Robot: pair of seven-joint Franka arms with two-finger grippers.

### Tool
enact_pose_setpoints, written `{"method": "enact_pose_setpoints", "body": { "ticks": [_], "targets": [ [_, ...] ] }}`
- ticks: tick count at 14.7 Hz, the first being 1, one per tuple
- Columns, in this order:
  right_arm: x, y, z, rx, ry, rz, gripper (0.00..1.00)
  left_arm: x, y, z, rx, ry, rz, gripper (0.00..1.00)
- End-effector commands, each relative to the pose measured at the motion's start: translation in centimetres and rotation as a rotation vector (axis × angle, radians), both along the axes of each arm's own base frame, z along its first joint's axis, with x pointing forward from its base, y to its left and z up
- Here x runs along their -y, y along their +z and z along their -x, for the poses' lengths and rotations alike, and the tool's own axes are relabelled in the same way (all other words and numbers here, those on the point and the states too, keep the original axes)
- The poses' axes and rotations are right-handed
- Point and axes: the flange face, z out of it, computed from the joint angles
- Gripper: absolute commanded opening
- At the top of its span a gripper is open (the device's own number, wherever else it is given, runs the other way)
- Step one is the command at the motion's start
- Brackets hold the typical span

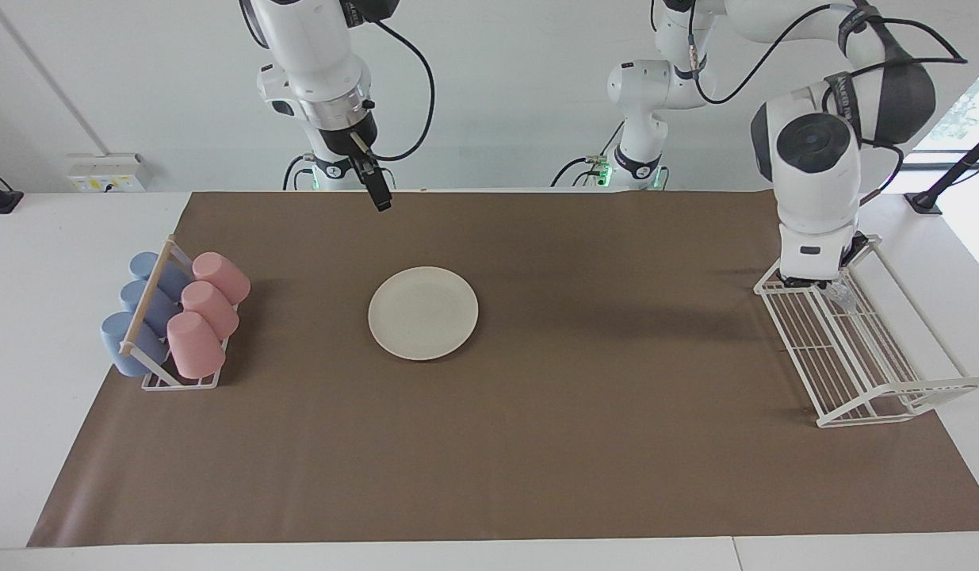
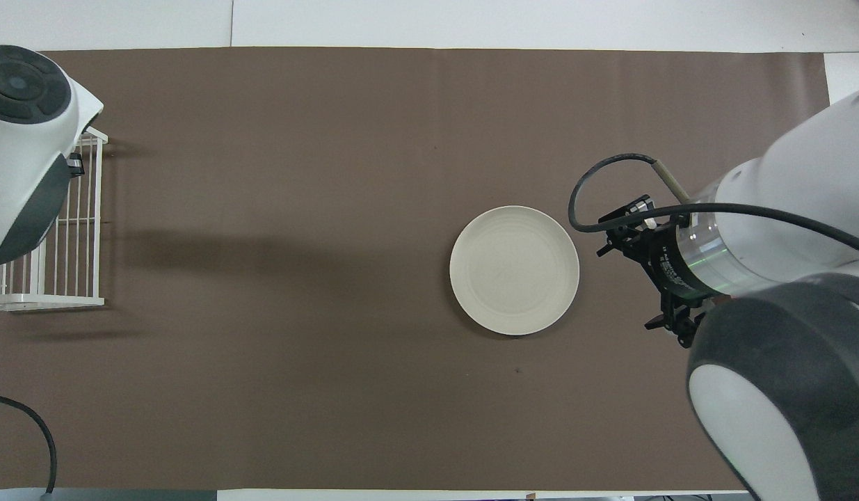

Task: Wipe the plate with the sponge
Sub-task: 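Lift the cloth from the rack with the left gripper while the right gripper advances, then extend the cloth with the left gripper while the right gripper reaches it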

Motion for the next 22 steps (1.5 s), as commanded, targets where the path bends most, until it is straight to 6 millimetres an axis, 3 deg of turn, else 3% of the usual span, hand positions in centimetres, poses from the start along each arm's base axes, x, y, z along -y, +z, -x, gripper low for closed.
{"method": "enact_pose_setpoints", "body": {
  "ticks": [1,3,4,9,11,14,19,22],
  "targets": [
    [-2.1,0.2,1.2,0.01,-0.051,-0.005,1.0,0.7,2.3,1.1,-0.016,0.061,0.271,0.0],
    [-2.8,0.2,1.6,0.006,-0.061,-0.002,1.0,1.2,2.3,1.6,-0.059,0.116,0.467,0.0],
    [-3.0,0.2,1.7,0.006,-0.058,-0.002,1.0,1.0,3.4,2.4,-0.068,0.139,0.565,0.0],
    [-5.3,0.3,1.5,0.065,-0.187,-0.031,1.0,3.8,3.5,4.5,-0.177,0.141,0.923,0.0],
    [-8.1,-0.5,1.9,0.058,-0.262,-0.032,1.0,5.1,2.0,6.8,-0.219,0.102,1.057,0.0],
    [-10.7,-0.8,2.5,0.047,-0.289,-0.027,1.0,5.2,-0.7,10.0,-0.233,0.067,1.285,0.0],
    [-16.4,-1.0,1.8,0.03,-0.395,-0.032,0.97,6.7,-6.1,13.0,-0.227,0.014,1.544,0.0],
    [-18.3,-1.4,1.9,0.036,-0.43,-0.059,1.0,7.8,-8.2,13.7,-0.209,0.014,1.689,0.0]
  ]
}}
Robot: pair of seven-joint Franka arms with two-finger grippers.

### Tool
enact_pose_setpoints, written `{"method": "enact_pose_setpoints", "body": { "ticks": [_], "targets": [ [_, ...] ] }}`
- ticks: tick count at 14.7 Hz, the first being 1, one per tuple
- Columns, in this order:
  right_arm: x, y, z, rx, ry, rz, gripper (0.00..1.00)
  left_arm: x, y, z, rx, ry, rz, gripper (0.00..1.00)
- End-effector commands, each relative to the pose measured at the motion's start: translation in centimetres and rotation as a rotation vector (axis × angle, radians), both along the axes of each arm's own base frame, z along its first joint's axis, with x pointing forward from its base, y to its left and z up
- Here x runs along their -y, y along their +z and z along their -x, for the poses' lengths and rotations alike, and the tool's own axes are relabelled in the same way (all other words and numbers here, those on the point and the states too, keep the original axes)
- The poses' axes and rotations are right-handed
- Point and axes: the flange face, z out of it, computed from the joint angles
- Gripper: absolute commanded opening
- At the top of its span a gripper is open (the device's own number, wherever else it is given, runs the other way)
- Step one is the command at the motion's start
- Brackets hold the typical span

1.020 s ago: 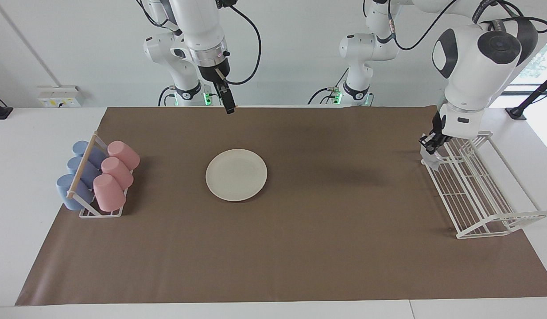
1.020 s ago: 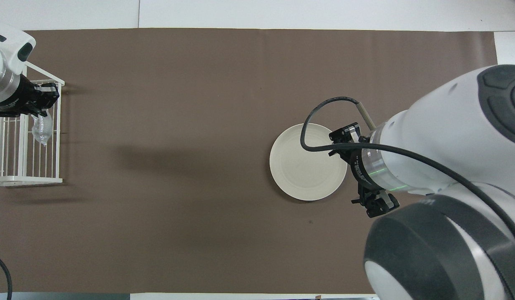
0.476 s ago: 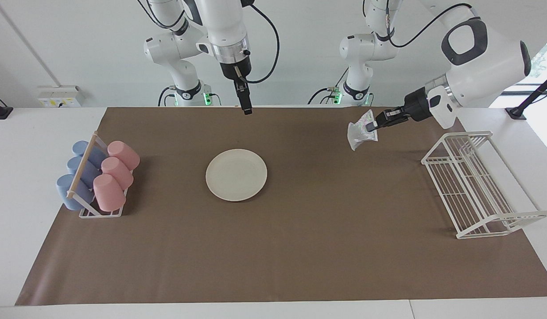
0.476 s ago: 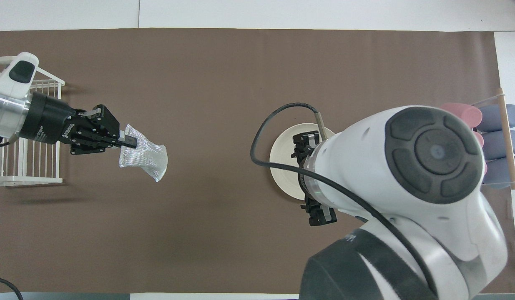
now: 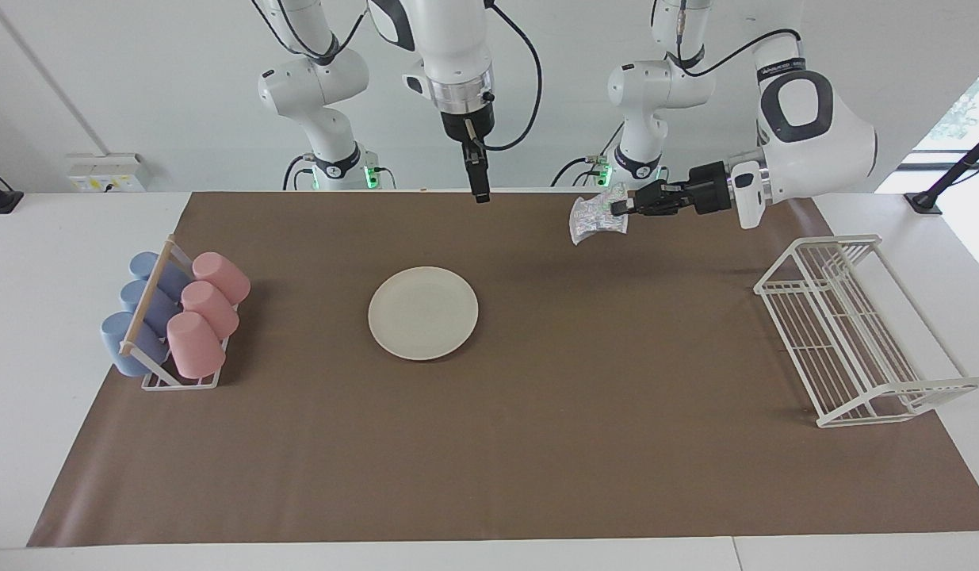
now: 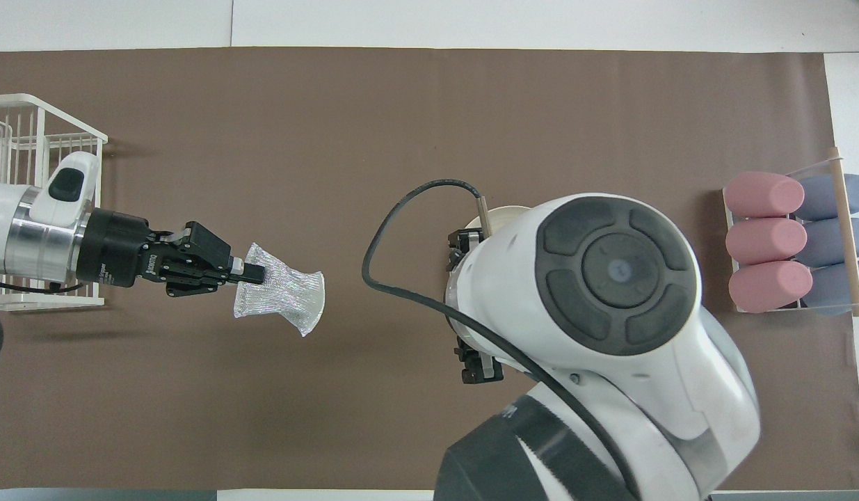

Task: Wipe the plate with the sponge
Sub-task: 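Extend the cloth with the left gripper while the right gripper reaches it, then grasp the cloth with the right gripper and open the left gripper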

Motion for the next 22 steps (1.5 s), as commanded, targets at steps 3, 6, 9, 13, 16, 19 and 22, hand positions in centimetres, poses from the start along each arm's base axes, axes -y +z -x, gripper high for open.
{"method": "enact_pose_setpoints", "body": {
  "ticks": [3,6,9,13,16,19,22],
  "targets": [
    [-3.4,-1.2,0.5,0.021,-0.003,-0.038,1.0,1.6,-2.9,2.6,0.011,0.047,0.21,0.0],
    [-4.3,-2.6,1.5,0.056,0.019,-0.062,1.0,2.6,-3.5,3.3,0.008,0.032,0.231,0.0],
    [-6.1,-4.0,3.2,0.069,0.043,-0.078,1.0,2.7,-3.6,3.4,0.009,0.02,0.242,0.0],
    [-6.0,-4.6,3.6,0.074,0.04,-0.083,1.0,3.3,-3.7,3.5,0.008,0.01,0.24,0.0],
    [-6.6,-5.0,4.3,0.058,0.023,-0.138,1.0,3.3,-3.6,3.6,0.007,0.008,0.242,0.0],
    [-6.2,-6.3,5.0,0.077,0.019,-0.149,1.0,3.2,-3.7,3.6,0.006,0.005,0.245,0.0],
    [-6.7,-6.6,5.6,0.078,0.029,-0.15,1.0,3.0,-3.5,3.6,0.006,0.002,0.251,0.0]
  ]
}}
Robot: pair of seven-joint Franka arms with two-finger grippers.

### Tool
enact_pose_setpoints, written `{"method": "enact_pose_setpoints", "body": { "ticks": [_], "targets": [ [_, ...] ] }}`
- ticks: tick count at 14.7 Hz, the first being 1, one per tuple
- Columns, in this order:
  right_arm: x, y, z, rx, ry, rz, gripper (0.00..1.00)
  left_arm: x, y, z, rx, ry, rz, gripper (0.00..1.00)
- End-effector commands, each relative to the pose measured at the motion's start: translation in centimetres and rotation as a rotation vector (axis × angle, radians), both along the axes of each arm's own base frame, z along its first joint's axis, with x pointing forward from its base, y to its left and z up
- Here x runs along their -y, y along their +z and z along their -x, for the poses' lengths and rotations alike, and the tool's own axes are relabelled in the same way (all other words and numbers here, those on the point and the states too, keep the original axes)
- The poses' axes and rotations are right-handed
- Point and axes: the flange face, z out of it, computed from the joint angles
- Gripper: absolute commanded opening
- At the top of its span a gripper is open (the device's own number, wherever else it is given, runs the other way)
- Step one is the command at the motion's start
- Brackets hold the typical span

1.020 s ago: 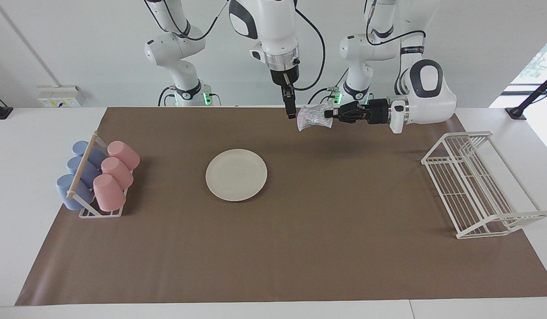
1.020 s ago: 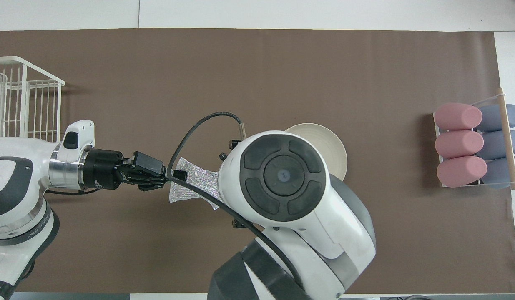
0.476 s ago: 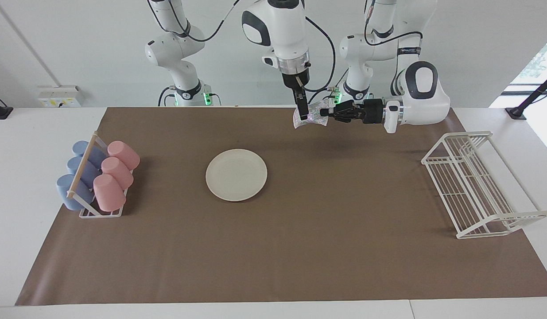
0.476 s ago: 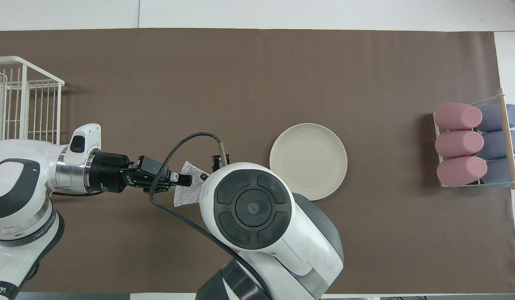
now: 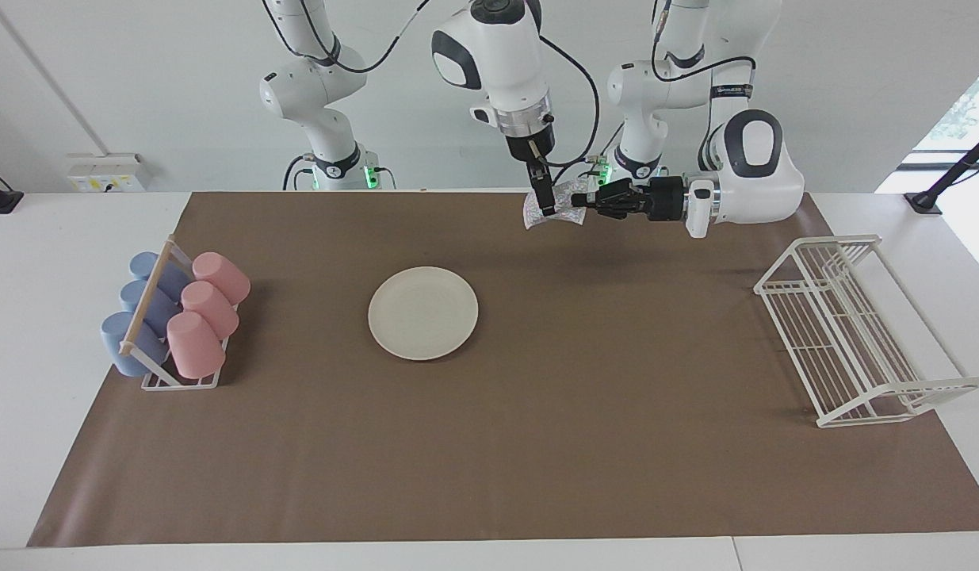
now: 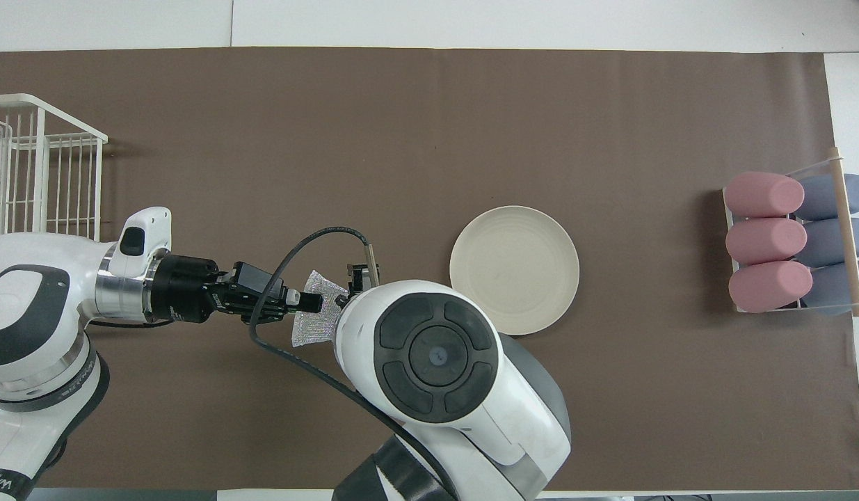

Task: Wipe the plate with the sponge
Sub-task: 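Grasp the cloth with the right gripper and open the left gripper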

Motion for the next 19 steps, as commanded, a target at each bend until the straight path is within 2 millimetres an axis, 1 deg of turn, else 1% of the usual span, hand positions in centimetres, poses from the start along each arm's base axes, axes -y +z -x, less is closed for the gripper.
{"method": "enact_pose_setpoints", "body": {
  "ticks": [1,2,3,4,5,13,14,15,19],
  "targets": [
    [0.45,0.11,0.99,-0.001,-0.02,-0.021,0.89,-0.44,0.38,0.9,0.008,0.006,0.028,0.0],
    [0.42,0.05,0.94,0.0,-0.02,-0.022,0.69,-0.44,0.36,0.91,0.009,0.005,0.027,0.0],
    [0.55,0.07,0.79,0.004,-0.017,-0.022,0.41,-0.5,0.37,0.9,0.008,0.005,0.028,0.0],
    [0.53,0.16,0.76,0.006,-0.017,-0.024,0.04,-0.47,0.39,0.93,0.007,0.003,0.029,0.0],
    [0.51,0.23,0.72,0.011,-0.018,-0.028,0.0,-0.47,0.38,0.96,0.009,0.001,0.029,0.0],
    [0.43,0.34,0.54,0.025,-0.021,-0.038,0.0,-0.55,0.3,1.02,0.01,-0.006,0.022,0.0],
    [0.43,0.34,0.54,0.025,-0.021,-0.038,0.0,-0.55,0.3,1.02,0.013,-0.006,0.023,0.37],
    [0.43,0.34,0.54,0.025,-0.019,-0.038,0.0,-0.54,0.37,1.0,0.012,-0.007,0.023,0.99],
    [0.5,0.3,0.5,0.024,-0.02,-0.035,0.0,-0.55,0.36,0.98,0.012,-0.006,0.022,1.0]
  ]
}}
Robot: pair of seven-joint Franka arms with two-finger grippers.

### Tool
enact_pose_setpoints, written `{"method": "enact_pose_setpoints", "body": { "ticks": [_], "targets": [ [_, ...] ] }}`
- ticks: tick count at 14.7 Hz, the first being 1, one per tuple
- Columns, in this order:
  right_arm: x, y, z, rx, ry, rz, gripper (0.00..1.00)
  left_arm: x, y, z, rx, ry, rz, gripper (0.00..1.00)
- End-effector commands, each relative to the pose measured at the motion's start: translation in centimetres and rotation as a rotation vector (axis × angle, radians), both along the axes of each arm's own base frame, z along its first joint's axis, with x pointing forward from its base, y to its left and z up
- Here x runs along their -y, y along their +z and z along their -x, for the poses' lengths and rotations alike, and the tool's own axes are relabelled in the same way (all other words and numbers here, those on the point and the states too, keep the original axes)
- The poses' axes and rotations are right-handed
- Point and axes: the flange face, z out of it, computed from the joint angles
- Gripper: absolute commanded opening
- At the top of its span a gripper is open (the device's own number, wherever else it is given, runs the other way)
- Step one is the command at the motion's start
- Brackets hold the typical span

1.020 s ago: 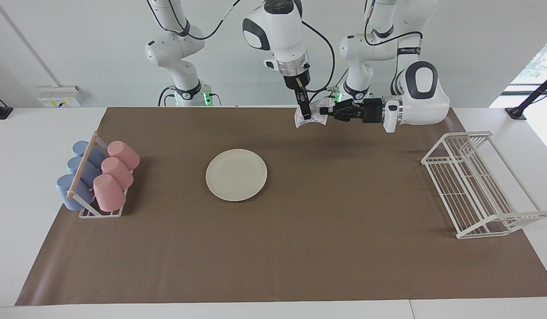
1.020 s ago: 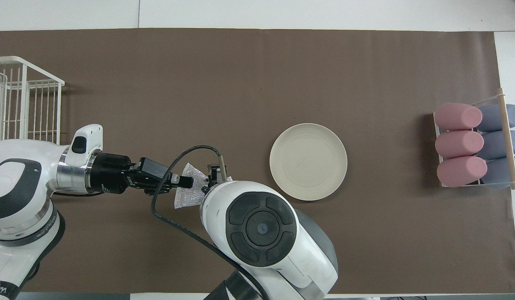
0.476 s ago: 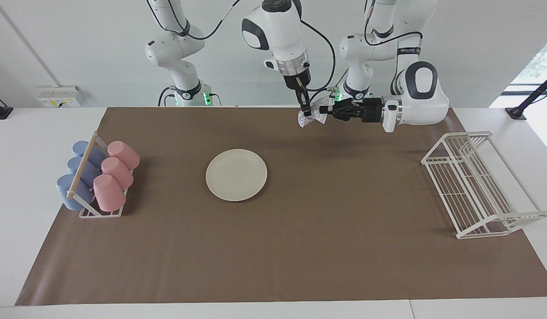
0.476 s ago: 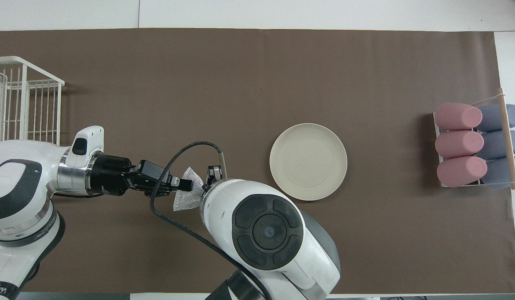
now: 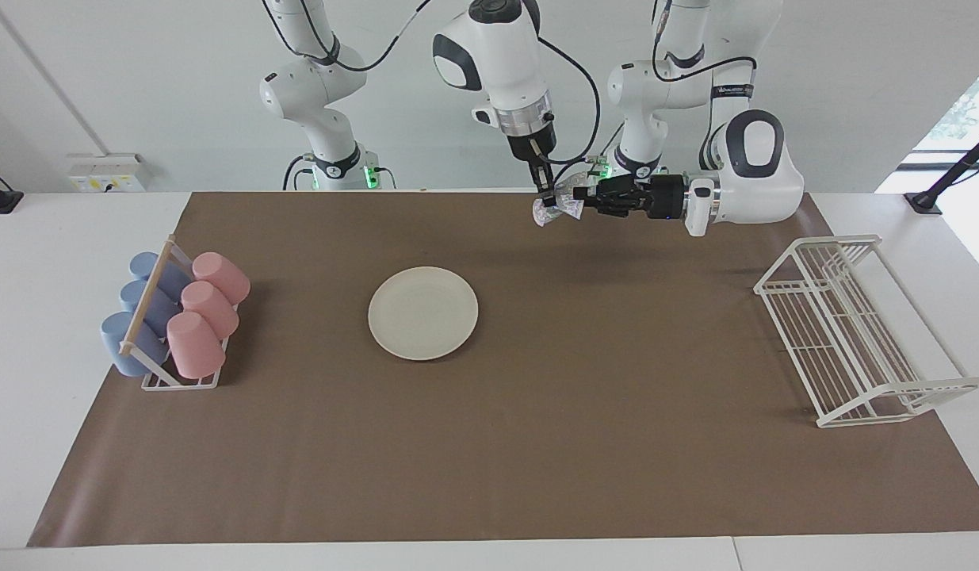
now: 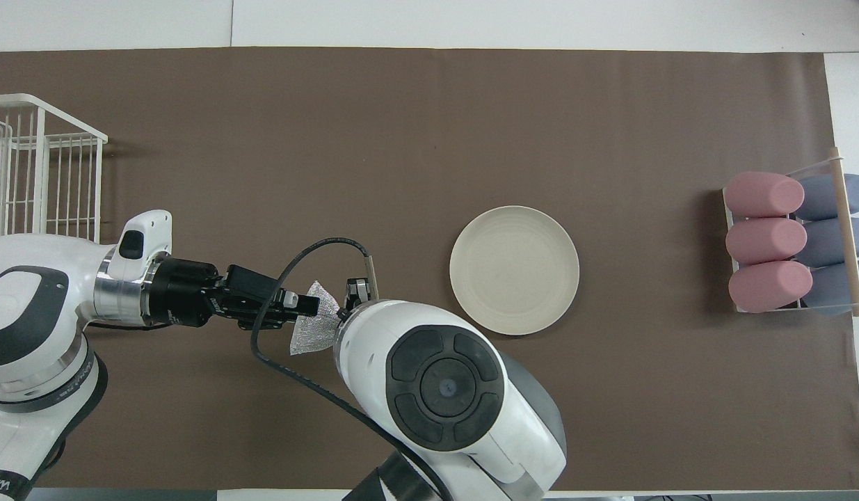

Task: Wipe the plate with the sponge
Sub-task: 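Grasp the cloth with the right gripper and open the left gripper, then carry the cloth onto the white plate with the right gripper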

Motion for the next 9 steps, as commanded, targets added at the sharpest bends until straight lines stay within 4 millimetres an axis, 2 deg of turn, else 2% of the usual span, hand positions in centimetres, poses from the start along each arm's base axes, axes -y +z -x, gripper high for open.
{"method": "enact_pose_setpoints", "body": {
  "ticks": [1,4,7,9],
  "targets": [
    [0.9,0.0,0.5,-0.011,-0.006,0.012,0.0,-0.4,0.4,0.7,0.015,0.008,0.005,1.0],
    [2.1,-0.7,-0.3,-0.004,0.011,0.05,0.0,-0.7,0.2,0.5,0.018,0.012,-0.009,1.0],
    [7.5,-1.1,-5.1,0.03,0.048,0.069,0.0,-1.1,-0.1,0.2,0.038,-0.002,-0.07,1.0],
    [11.2,-2.4,-7.2,0.04,0.117,0.097,0.0,-1.8,-0.7,-0.2,0.059,0.013,-0.14,1.0]
  ]
}}
